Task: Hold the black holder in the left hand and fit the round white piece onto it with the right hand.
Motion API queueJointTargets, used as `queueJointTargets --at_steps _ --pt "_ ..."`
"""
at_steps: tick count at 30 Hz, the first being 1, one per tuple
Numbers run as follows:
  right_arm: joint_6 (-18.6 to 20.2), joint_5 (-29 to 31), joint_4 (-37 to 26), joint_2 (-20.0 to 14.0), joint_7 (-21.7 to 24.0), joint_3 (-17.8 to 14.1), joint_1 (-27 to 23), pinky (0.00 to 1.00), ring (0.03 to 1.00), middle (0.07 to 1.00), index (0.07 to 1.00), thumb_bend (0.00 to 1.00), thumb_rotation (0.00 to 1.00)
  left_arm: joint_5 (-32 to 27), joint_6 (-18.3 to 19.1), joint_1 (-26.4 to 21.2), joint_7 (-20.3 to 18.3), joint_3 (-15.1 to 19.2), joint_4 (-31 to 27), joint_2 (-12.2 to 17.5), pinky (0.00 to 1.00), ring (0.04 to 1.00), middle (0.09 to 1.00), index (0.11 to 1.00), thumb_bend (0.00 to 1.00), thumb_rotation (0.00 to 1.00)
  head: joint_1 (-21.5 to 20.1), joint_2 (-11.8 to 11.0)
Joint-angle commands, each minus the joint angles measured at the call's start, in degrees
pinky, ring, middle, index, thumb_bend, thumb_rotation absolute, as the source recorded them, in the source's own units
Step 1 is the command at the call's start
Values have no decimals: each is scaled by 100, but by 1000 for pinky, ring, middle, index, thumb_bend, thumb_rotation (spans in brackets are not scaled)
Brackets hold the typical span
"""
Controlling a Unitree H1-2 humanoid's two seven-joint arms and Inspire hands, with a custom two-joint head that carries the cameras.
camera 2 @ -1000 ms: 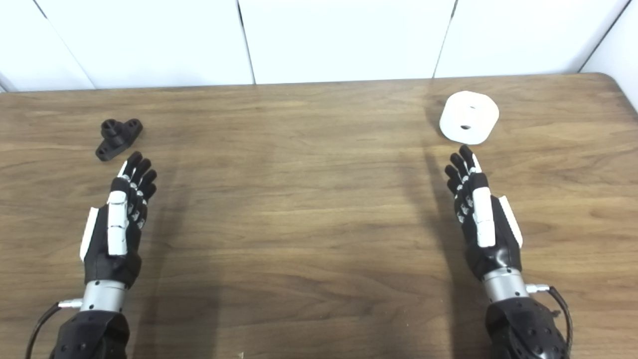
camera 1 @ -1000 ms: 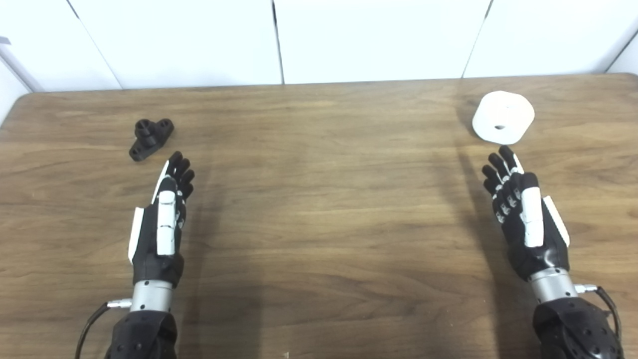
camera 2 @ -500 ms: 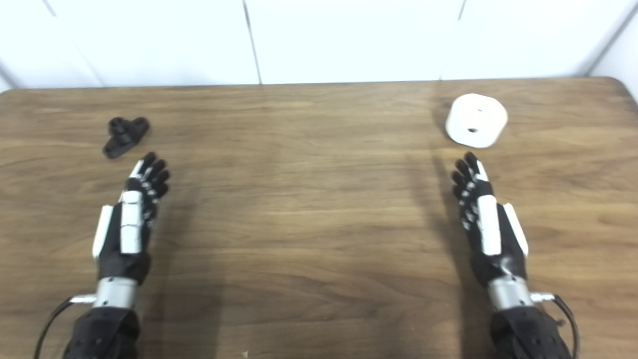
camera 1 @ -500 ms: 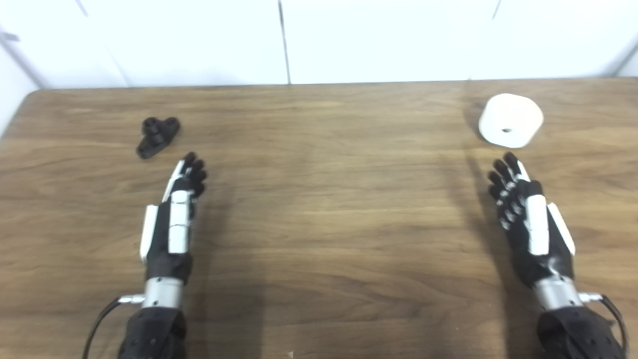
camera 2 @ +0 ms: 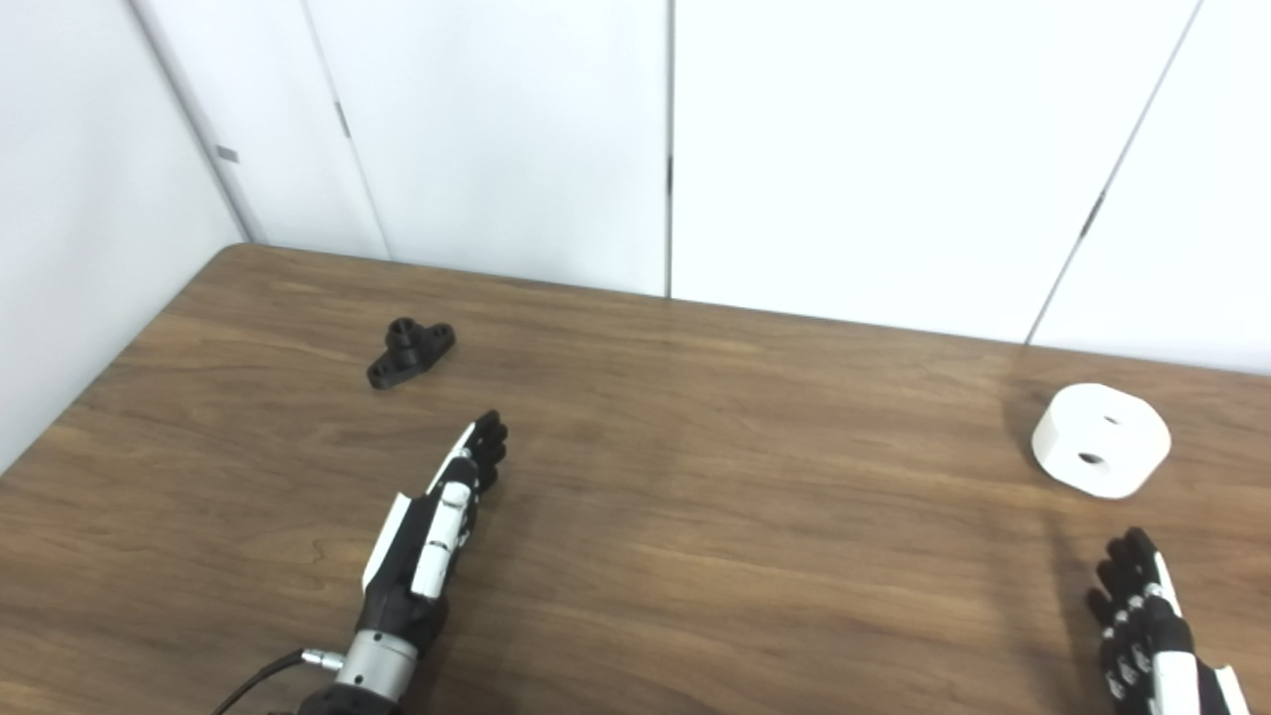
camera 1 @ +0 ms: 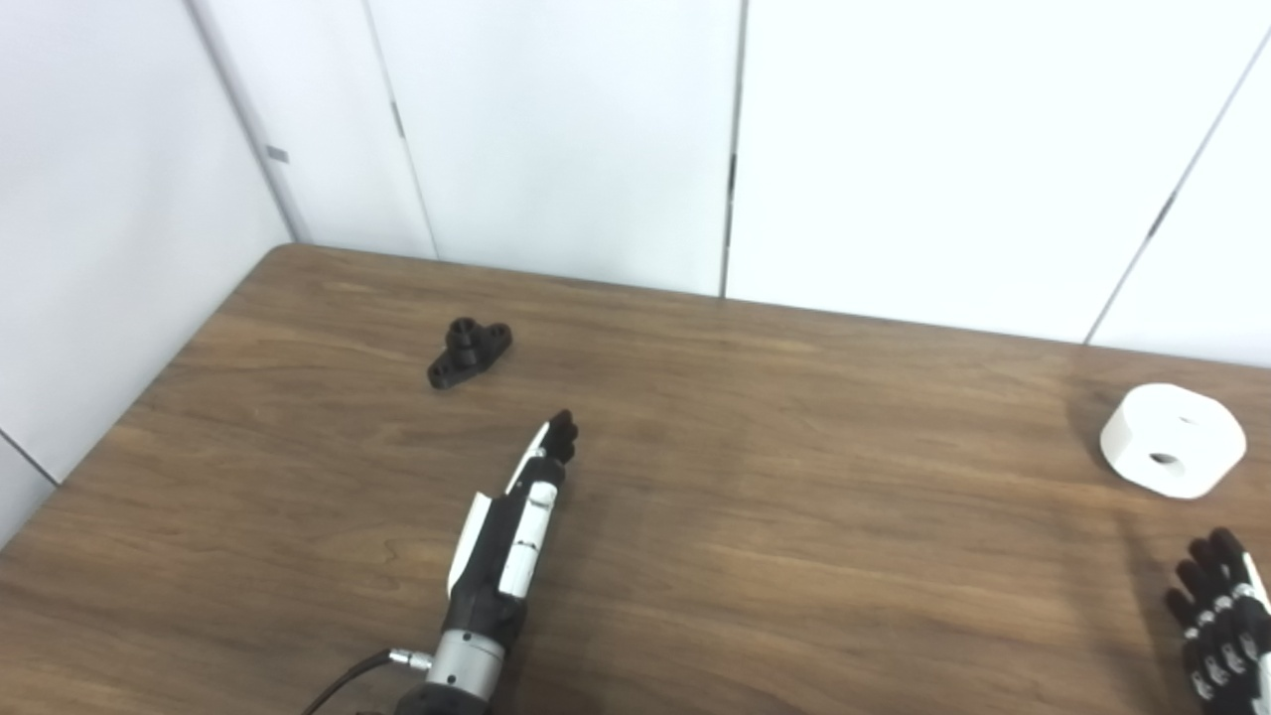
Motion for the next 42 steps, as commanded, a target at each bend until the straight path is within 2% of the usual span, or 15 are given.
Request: queueJointTargets --at_steps 1,9,11,12,13,16,18,20,23,26,32,35,38,42 --pt "-187 62 268 66 -18 43 64 1000 1000 1000 1000 541 1000 90 -232 208 65 -55 -4 -109 1000 992 982 974 437 987 3 2" --pt "-190 42 295 103 -82 44 84 1000 1000 1000 1000 541 1000 385 -231 236 183 -93 58 -52 1000 994 983 982 482 965 -49 -97" --pt "-175 52 267 98 -85 43 99 1000 1000 1000 1000 538 1000 496 -198 231 193 -109 59 4 1000 997 987 977 496 934 -42 -93" --pt "-178 59 254 95 -88 38 105 1000 1000 1000 1000 533 1000 526 -109 239 200 -98 20 15 1000 998 988 975 480 882 -47 -100" --pt "-182 70 247 93 -91 32 107 1000 1000 1000 1000 533 1000 538 -19 244 206 -81 -24 16 999 999 988 970 468 716 -47 -100" --pt "-213 124 264 81 -94 -1 100 1000 1000 1000 1000 534 1000 542 87 254 243 -18 -166 1 966 982 982 953 527 393 -56 -101" --pt "-237 136 288 65 -95 -21 90 1000 1000 1000 1000 524 1000 811 151 238 351 14 -297 -6 947 963 966 942 557 301 -48 -127" --pt "-216 147 298 55 -97 -33 82 1000 1000 1000 1000 521 1000 1222 262 178 495 50 -447 -2 872 916 930 917 592 303 -17 -142" --pt "-197 140 320 23 -74 -23 82 1000 1000 1000 1000 523 1000 1860 414 2 685 109 -604 79 842 899 913 890 646 260 6 -162" --pt "-247 111 330 -2 -57 1 89 1000 1000 1000 1000 516 1000 2600 729 -177 736 167 -739 279 930 949 948 908 698 302 15 -169" --pt "-178 137 295 -15 -67 11 95 1000 1000 1000 1000 507 1000 3205 1368 -590 648 428 -1044 591 987 994 985 904 772 297 41 -163" --pt "-164 135 314 -43 -57 12 96 1000 1000 1000 1000 515 1000 3547 1783 -808 544 500 -1112 821 947 998 998 905 802 354 77 -148" --pt "-222 130 342 -60 -36 19 95 1000 1000 1000 1000 518 1000 3845 2092 -1024 432 530 -1057 1094 889 992 998 887 801 370 95 -148" --pt "-201 127 332 -70 -34 33 103 1000 1000 1000 1000 529 1000 4120 2439 -1312 405 581 -877 1302 877 998 993 848 841 441 88 -131"
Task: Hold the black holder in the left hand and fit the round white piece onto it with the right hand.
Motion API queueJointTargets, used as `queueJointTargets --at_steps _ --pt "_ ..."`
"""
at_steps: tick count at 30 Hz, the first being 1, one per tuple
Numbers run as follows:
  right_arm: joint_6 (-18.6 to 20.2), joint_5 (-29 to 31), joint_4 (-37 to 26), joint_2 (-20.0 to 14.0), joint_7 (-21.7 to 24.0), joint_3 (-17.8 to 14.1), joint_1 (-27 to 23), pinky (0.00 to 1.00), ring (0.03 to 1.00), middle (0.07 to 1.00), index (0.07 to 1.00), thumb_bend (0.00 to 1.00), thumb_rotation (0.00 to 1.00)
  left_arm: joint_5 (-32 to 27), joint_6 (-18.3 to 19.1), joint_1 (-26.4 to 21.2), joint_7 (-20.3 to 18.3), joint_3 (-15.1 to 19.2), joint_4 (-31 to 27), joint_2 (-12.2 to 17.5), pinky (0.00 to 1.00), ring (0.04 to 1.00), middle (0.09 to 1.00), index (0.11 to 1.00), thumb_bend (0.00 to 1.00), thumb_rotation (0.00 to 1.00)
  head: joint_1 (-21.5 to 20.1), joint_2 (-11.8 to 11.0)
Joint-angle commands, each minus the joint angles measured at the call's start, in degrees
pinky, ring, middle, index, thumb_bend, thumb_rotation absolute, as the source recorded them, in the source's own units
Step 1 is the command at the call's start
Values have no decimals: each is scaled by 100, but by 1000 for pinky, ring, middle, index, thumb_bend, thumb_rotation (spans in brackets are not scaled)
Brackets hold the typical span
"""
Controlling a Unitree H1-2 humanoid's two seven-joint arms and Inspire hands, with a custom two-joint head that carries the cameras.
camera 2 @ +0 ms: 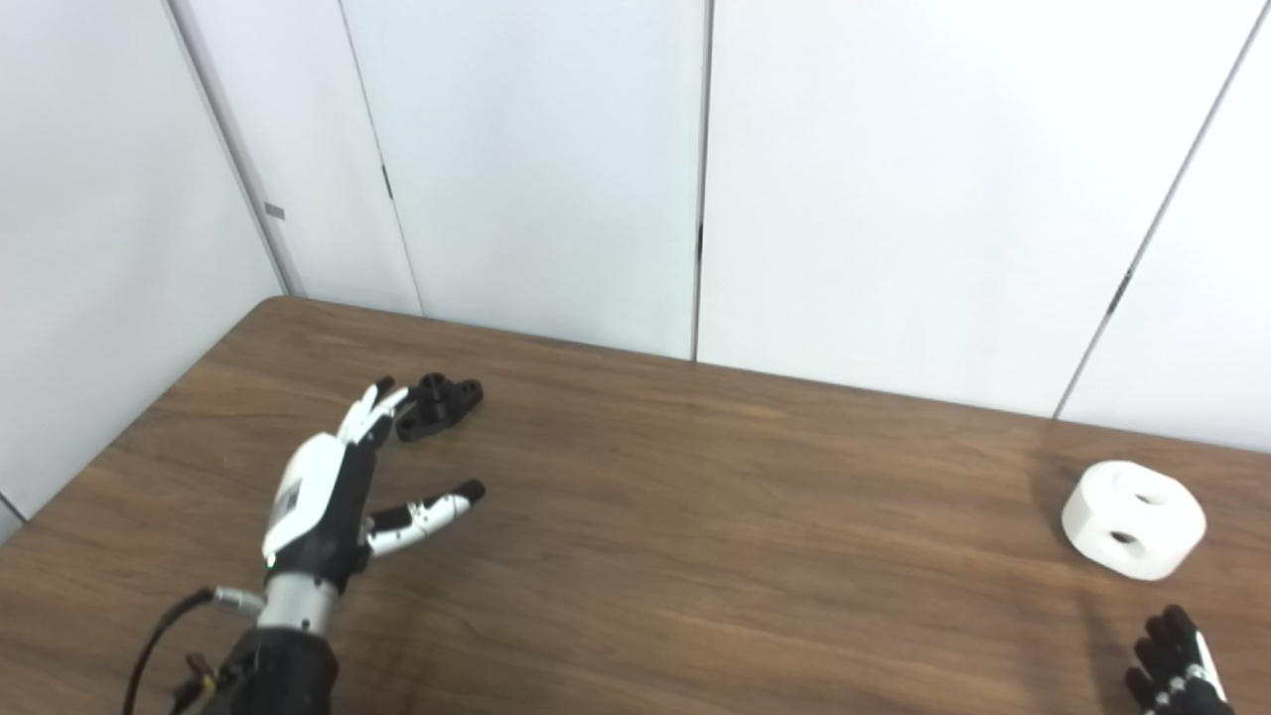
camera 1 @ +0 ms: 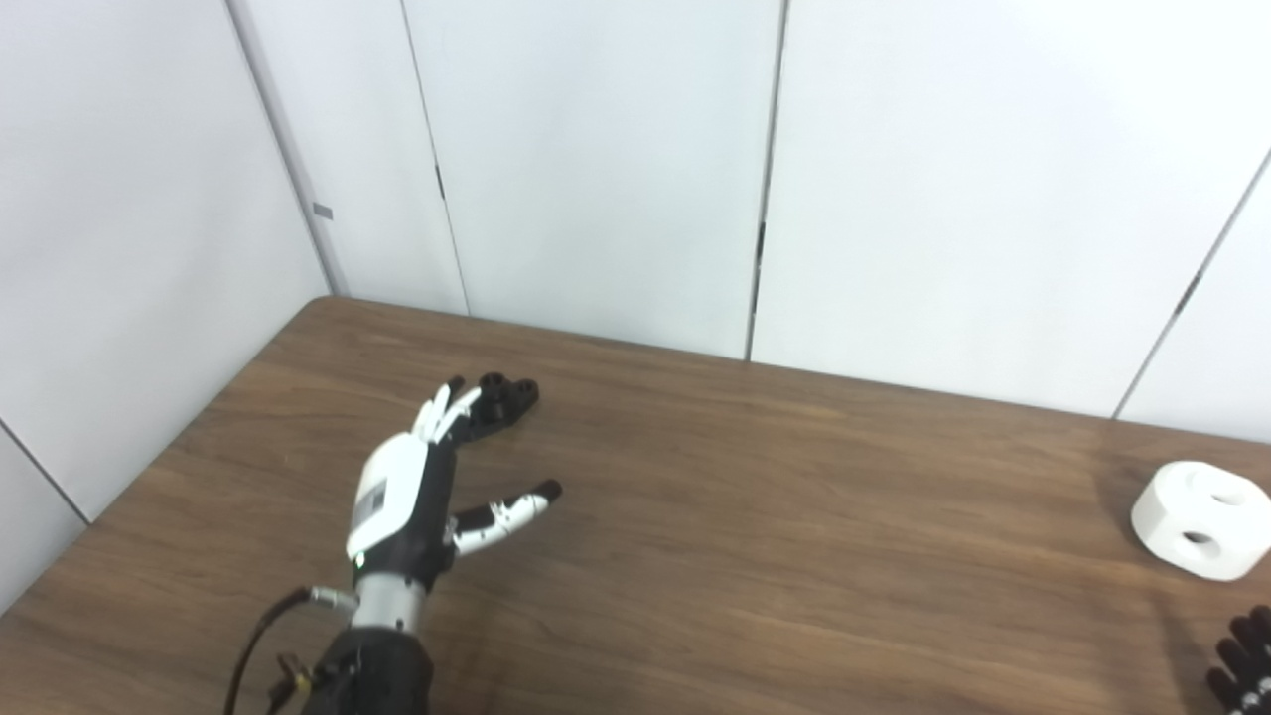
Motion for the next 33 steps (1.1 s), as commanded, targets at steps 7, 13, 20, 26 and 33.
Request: queueJointTargets --at_steps 7,13,20,26,33 --pt "-171 107 219 74 21 42 129 1000 1000 1000 1000 523 1000 609 568 -653 120 49 535 481 983 998 977 820 803 448 -21 35" --pt "-131 71 147 76 0 59 160 1000 1000 1000 1000 522 1000 868 856 -979 95 -30 1012 721 1000 993 957 812 789 458 -22 70" --pt "-124 79 133 50 15 63 175 1000 1000 1000 1000 547 1000 921 896 -1399 -41 9 1677 860 1000 993 955 808 814 487 5 143" --pt "-123 34 81 57 -26 55 186 1000 1000 1000 1000 532 1000 1116 897 -1600 -264 -4 1941 821 984 985 944 794 810 488 0 225" --pt "-6 31 -60 69 -58 60 231 1000 1000 995 1000 534 1000 761 886 -1734 -270 -26 2247 828 954 960 917 761 822 459 -2 324"
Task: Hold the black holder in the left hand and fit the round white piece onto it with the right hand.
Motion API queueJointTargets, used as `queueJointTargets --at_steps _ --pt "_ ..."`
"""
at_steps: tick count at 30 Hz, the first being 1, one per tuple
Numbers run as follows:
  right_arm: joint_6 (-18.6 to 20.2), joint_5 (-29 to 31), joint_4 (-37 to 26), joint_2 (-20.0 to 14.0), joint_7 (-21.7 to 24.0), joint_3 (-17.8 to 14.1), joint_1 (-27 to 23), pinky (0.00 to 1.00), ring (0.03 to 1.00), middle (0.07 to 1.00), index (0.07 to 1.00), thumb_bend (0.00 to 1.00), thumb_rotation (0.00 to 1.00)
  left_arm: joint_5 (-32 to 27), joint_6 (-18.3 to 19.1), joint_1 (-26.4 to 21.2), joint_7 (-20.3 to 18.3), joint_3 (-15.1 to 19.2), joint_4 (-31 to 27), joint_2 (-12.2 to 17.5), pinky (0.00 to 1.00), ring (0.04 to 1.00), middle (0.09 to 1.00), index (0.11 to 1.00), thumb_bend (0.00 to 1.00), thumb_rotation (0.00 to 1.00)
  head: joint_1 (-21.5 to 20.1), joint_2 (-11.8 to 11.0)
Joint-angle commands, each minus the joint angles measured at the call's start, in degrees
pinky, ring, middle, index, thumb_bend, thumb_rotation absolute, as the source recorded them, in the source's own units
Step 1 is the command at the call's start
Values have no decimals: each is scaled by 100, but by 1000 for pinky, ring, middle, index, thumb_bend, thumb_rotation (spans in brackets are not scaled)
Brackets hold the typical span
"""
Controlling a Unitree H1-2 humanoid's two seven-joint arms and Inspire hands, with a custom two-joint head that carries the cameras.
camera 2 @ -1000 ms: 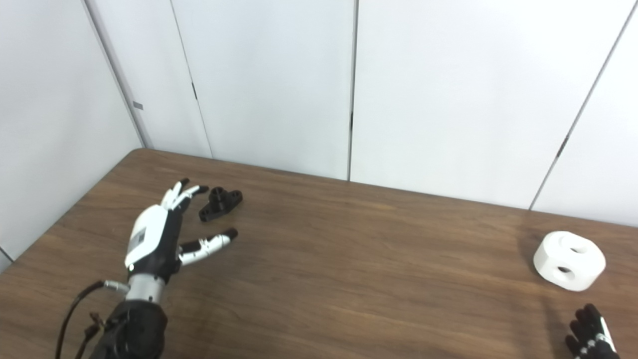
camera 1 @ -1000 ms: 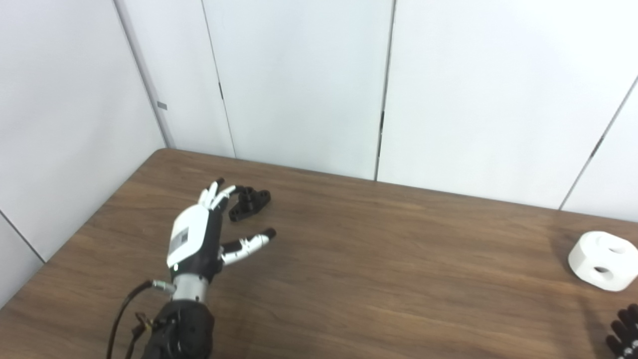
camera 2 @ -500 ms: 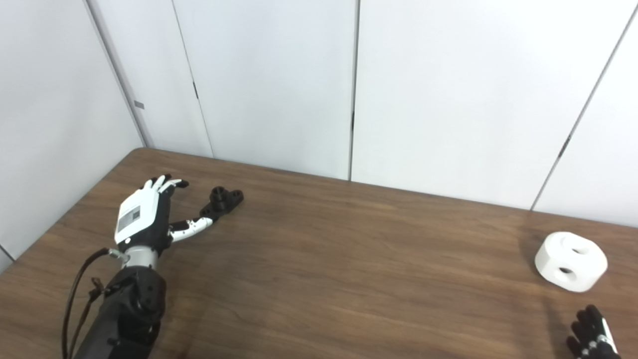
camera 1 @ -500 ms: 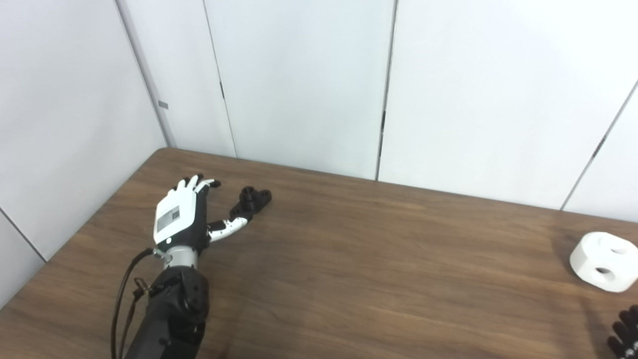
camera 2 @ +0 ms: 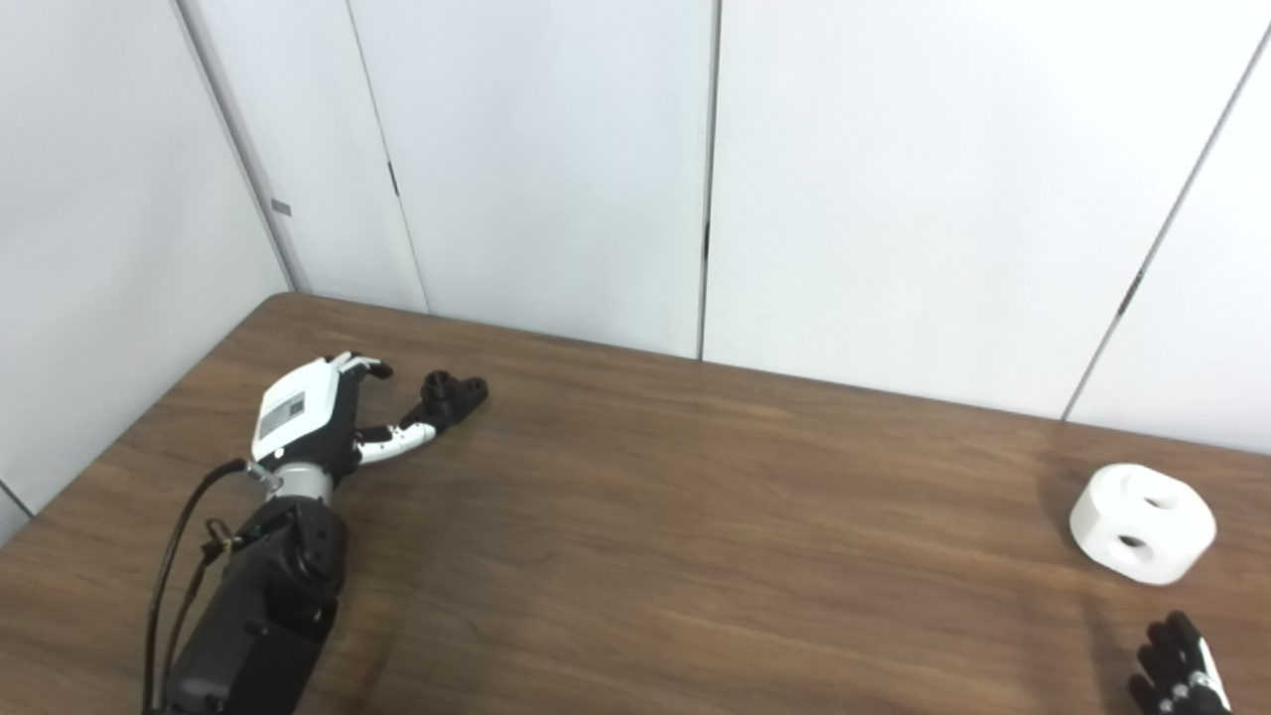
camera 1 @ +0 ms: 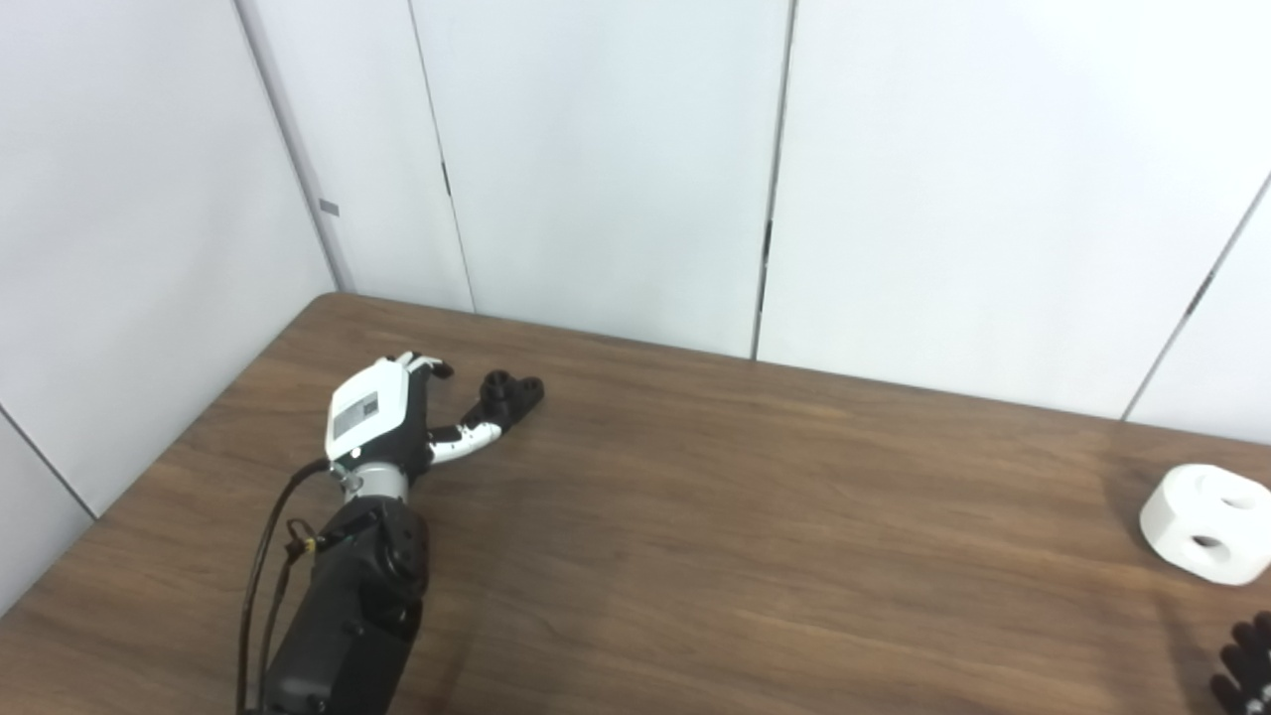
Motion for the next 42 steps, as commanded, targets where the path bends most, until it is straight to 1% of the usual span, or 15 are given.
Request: queueJointTargets --at_steps 1,5,8,13,20,23,29,32,37,42 --pt "-21 32 22 63 -32 50 136 1000 1000 995 1000 527 1000 -122 1 -302 72 29 41 153 956 956 915 752 832 455 16 61" --pt "-7 11 -7 51 -50 67 146 1000 1000 993 1000 537 1000 -246 3 -428 83 -26 316 186 961 951 910 720 851 411 8 93" --pt "1 22 -35 56 -61 74 161 1000 1000 989 1000 532 1000 -288 1 -515 164 -66 511 193 970 950 910 715 846 386 -12 130" --pt "-10 37 -46 64 -79 76 171 1000 1000 992 1000 532 1000 -282 10 -704 226 -79 867 217 973 952 912 721 852 380 -14 157" --pt "4 62 -127 74 -88 100 205 1000 1000 988 1000 523 1000 -352 7 -966 457 -123 1359 241 945 946 900 707 855 356 -51 196" --pt "0 92 -139 68 -77 107 215 1000 1000 988 997 519 1000 -469 -28 -1037 612 -184 1505 262 932 939 893 697 858 368 -62 200" --pt "2 109 -142 82 -96 107 214 1000 1000 984 996 540 992 -594 -20 -1119 771 -312 1672 300 926 936 887 689 859 389 -85 208" --pt "-13 110 -114 68 -81 107 214 1000 1000 985 995 537 980 -669 -22 -1140 769 -397 1732 337 924 939 889 681 851 383 -92 211" --pt "52 94 -174 50 -81 119 234 1000 1000 995 1000 487 959 -773 -20 -1149 751 -488 1711 376 940 951 891 673 838 367 -111 239" --pt "30 39 -187 34 -90 137 240 1000 1000 991 1000 453 959 -811 4 -1146 606 -563 1606 407 954 955 896 677 826 370 -121 261"
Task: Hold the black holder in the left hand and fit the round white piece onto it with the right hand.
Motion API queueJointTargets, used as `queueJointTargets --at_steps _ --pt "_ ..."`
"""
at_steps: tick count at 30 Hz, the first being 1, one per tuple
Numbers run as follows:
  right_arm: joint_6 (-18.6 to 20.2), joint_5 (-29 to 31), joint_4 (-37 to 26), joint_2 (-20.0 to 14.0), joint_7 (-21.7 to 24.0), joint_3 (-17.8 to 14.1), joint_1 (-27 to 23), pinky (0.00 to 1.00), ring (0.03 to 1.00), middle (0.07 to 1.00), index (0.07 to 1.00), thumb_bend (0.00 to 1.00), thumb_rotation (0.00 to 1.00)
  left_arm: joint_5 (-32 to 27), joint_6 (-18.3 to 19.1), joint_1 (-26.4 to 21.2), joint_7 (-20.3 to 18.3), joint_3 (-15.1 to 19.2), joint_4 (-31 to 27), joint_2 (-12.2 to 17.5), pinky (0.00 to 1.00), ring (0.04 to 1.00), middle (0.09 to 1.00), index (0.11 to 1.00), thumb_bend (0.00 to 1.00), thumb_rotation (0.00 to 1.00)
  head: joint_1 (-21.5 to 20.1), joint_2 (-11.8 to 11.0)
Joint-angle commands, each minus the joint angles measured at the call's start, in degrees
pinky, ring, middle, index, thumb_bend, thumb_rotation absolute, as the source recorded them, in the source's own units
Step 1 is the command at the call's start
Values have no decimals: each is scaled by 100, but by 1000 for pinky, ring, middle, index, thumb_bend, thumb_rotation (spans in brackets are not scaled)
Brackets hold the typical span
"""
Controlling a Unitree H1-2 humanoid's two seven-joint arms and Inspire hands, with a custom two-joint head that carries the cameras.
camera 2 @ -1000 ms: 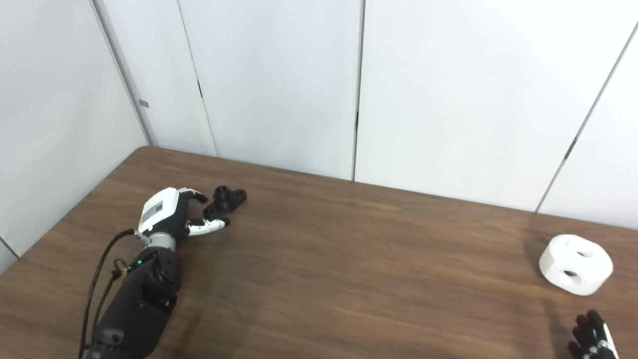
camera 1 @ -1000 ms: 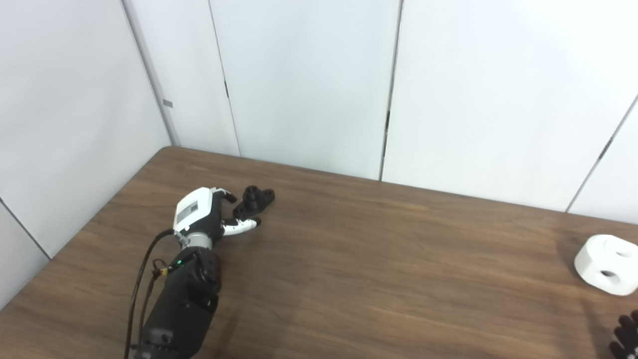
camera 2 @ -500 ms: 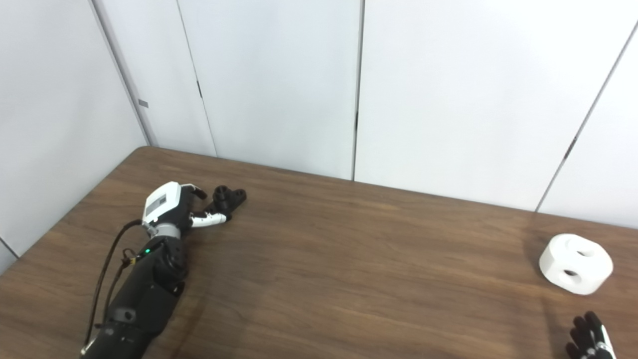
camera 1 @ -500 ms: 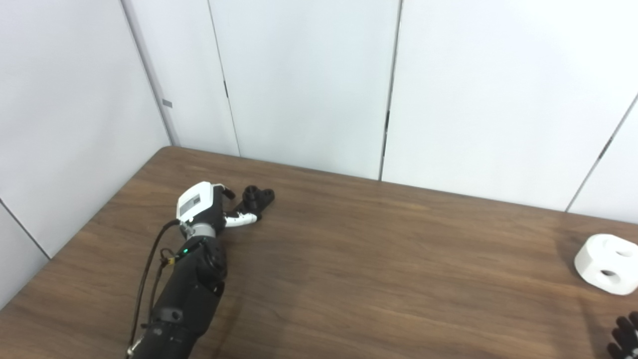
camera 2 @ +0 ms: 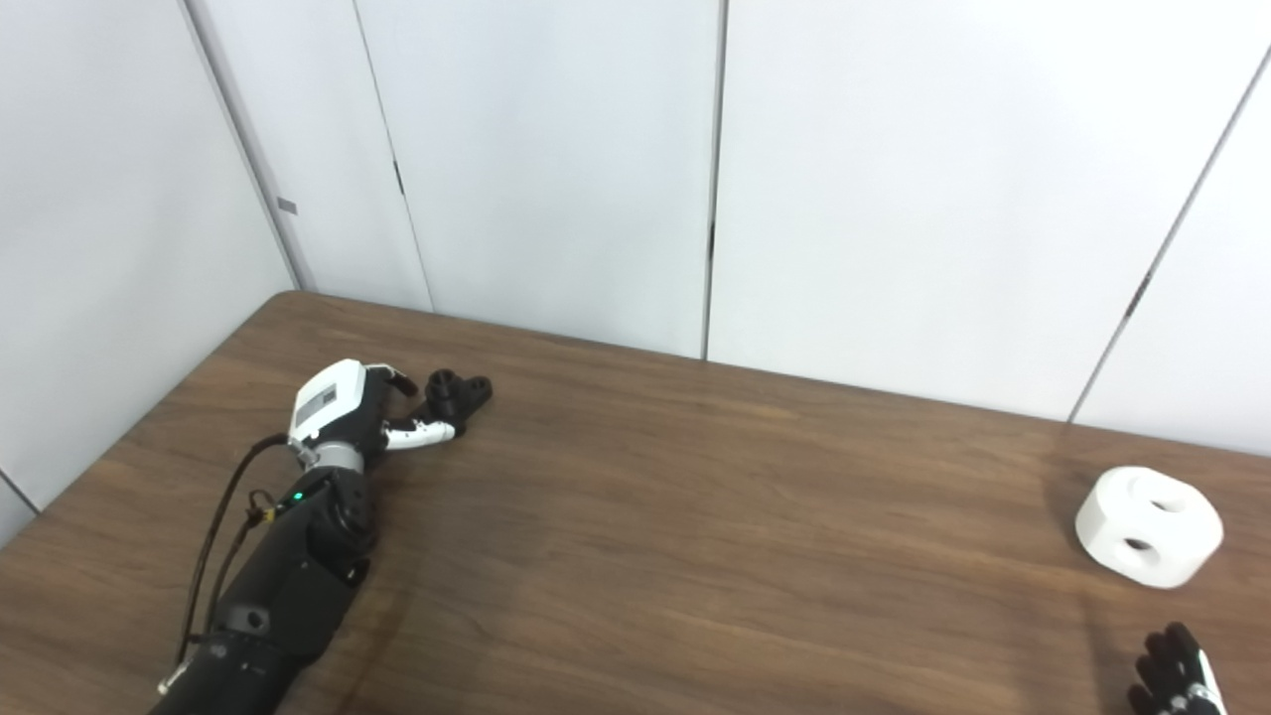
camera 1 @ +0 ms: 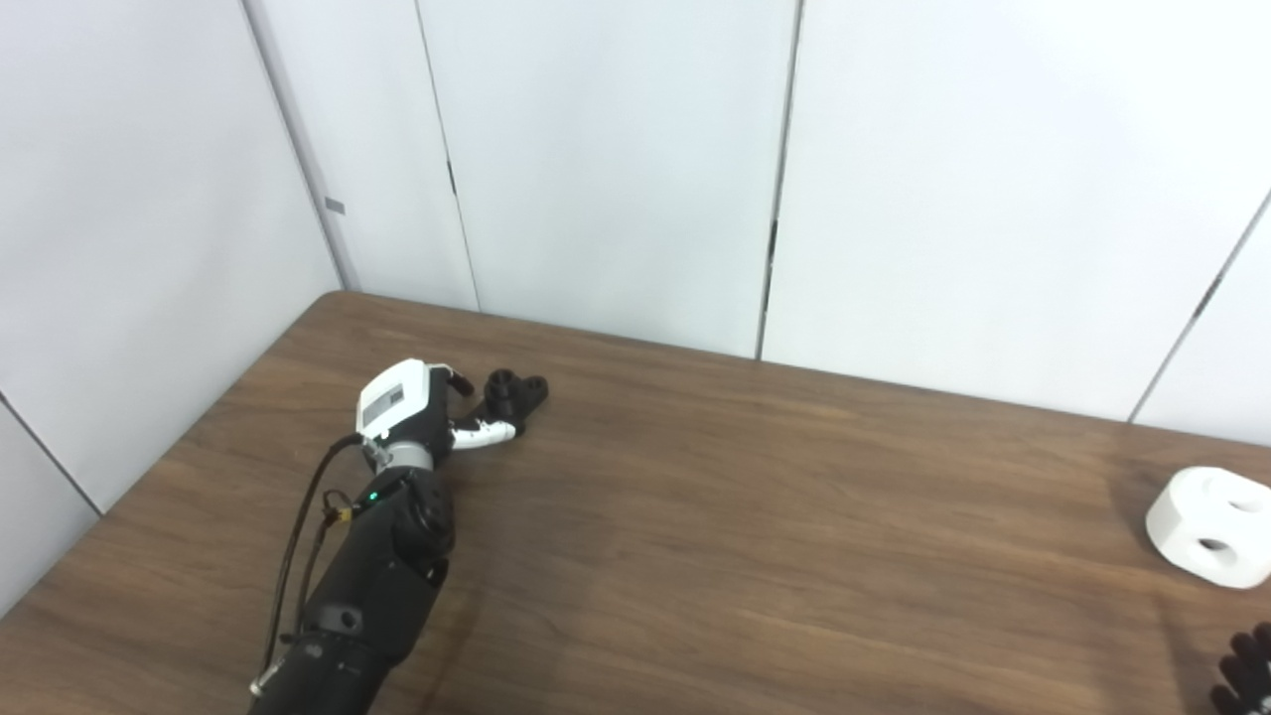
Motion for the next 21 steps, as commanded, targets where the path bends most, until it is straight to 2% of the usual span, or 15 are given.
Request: queueJointTargets --at_steps 1,4,8,9,10,11,21 --pt "21 17 -27 18 -1 52 90 1000 1000 990 1000 441 958 -5 -7 -267 -1 -66 -156 176 952 950 893 672 823 361 -1 13" --pt "62 33 -67 26 -11 61 96 1000 1000 993 1000 441 945 -133 -86 -225 79 -74 -178 187 953 942 880 638 817 329 -19 20" --pt "55 90 -55 24 -2 58 92 1000 1000 986 1000 457 916 -248 -162 -177 117 -103 -186 210 953 920 830 541 792 261 -35 31" --pt "53 93 -55 24 -5 57 92 1000 1000 987 1000 458 909 -266 -163 -172 121 -116 -173 219 955 917 819 514 660 174 -35 31" --pt "59 79 -59 24 -16 56 92 1000 1000 989 1000 464 905 -275 -167 -173 136 -134 -149 231 951 914 806 497 578 119 -35 31" --pt "69 63 -66 25 -29 55 94 1000 1000 989 1000 469 903 -287 -174 -176 151 -148 -123 242 942 909 798 490 550 100 -35 31" --pt "73 50 -139 5 -42 67 113 1000 1000 983 1000 470 900 -527 -399 -69 309 -162 -100 267 832 864 763 480 523 50 -62 90"
